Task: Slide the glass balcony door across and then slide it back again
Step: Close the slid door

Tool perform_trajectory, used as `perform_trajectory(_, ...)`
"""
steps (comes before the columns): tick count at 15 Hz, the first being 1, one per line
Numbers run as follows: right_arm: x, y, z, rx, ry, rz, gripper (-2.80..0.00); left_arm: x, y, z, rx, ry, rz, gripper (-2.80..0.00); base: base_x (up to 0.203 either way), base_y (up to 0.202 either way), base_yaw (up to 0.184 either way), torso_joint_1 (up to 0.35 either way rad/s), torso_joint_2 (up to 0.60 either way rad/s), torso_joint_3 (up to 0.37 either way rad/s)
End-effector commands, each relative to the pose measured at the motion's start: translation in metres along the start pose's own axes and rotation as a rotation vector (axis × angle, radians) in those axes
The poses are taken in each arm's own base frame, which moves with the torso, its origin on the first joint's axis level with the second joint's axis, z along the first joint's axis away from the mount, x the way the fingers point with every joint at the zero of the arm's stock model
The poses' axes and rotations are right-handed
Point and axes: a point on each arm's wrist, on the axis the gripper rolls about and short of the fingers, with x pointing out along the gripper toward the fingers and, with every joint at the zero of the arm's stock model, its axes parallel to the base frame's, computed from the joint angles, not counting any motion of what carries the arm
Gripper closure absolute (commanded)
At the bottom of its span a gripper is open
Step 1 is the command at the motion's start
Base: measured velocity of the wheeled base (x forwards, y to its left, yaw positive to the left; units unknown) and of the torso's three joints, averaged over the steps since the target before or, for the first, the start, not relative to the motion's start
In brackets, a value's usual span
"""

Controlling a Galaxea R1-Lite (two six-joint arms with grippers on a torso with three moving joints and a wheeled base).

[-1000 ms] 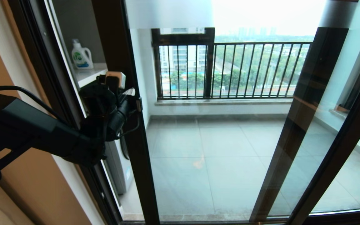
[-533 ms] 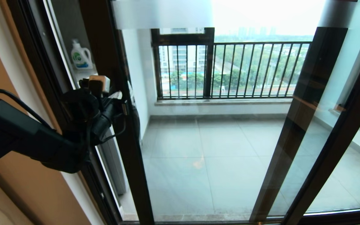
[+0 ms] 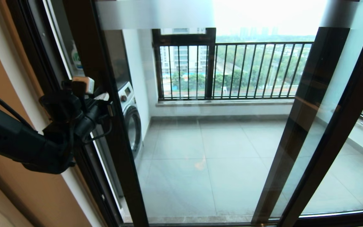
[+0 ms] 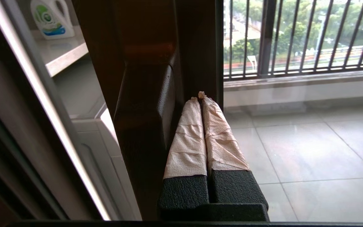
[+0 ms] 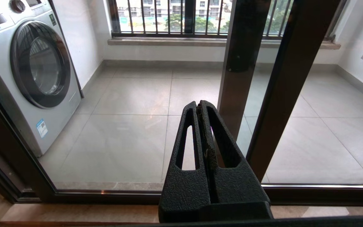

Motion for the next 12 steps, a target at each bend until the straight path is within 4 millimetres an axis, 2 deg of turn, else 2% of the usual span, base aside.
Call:
perform_trajectory(1,0.001,0.000,-0.003,0.000,0.013,0.001,0.00,-0.001,0.008,0.006,0.000,-0.023,0.020,0.00,0.000,0.000,0.000,0.000,0.00,0.000)
perform_trajectory(6,0.001,0.000,-0.003,0.000,0.011,0.000,0.00,-0.003,0.027,0.008,0.007,-0.026,0.062,0.00,0.000,0.000,0.000,0.000,0.00,0.000)
perform_trajectory(12,0.001,0.000,-0.003,0.000,0.013,0.002,0.00,-0.002,0.031,0.008,0.008,-0.025,0.063,0.00,0.000,0.000,0.000,0.000,0.00,0.000)
